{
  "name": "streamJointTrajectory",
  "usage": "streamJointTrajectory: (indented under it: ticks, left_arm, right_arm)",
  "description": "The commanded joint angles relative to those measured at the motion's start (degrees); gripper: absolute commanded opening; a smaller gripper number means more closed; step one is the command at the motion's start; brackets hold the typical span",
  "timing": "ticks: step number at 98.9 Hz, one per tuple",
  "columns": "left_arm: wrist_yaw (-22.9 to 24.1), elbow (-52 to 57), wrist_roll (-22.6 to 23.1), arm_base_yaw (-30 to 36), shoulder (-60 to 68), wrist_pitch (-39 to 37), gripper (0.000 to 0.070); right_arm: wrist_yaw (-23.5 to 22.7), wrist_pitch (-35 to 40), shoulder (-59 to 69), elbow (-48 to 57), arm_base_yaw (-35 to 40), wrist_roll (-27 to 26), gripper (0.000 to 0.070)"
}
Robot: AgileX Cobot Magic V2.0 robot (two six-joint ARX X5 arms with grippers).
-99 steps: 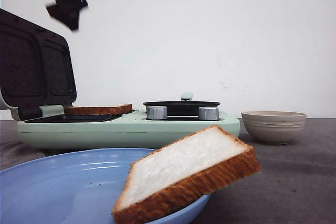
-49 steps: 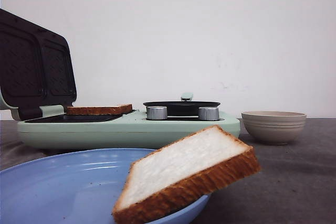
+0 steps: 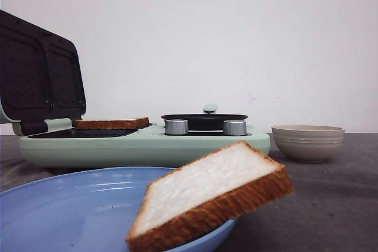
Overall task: Make breakfast with bread and shrimp
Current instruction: 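Open the left gripper and raise it away from the bread, then grasp the second bread slice on the blue plate with the right gripper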
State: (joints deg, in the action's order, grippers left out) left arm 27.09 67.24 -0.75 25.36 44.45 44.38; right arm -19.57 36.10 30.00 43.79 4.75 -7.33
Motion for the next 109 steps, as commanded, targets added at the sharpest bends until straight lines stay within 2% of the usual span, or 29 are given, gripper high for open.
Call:
streamJointTrajectory:
  ticks: [1,31,44,63,77,92,109]
  left_arm:
    - [0.0,-1.9,-2.8,0.0,-0.9,-1.2,0.0435]
    - [-0.1,-14.9,-8.1,-0.2,-8.7,-4.3,0.0435]
    - [-0.1,-17.9,-9.7,-0.2,-10.9,-5.2,0.0435]
    - [0.0,-19.6,-10.9,-0.2,-13.0,-5.2,0.0435]
    - [0.1,-19.7,-10.8,-0.2,-13.7,-5.2,0.0435]
    - [0.1,-19.7,-10.7,-0.2,-13.8,-5.2,0.0435]
    - [0.1,-19.7,-10.7,-0.2,-13.8,-5.3,0.0435]
  right_arm:
    - [-0.9,0.3,1.1,1.0,0.4,-0.2,0.0434]
    - [-10.1,4.8,9.8,1.0,3.3,-0.2,0.0434]
    - [-14.0,7.8,15.3,0.7,4.6,-0.2,0.0434]
    - [-22.2,9.4,22.9,-1.1,7.4,-0.2,0.0435]
    - [-23.0,8.6,26.9,-2.9,10.3,-0.1,0.0434]
    - [-26.1,4.6,30.0,-6.5,13.9,-1.7,0.0434]
    - [-26.6,-1.0,33.0,-10.7,18.6,-4.7,0.0434]
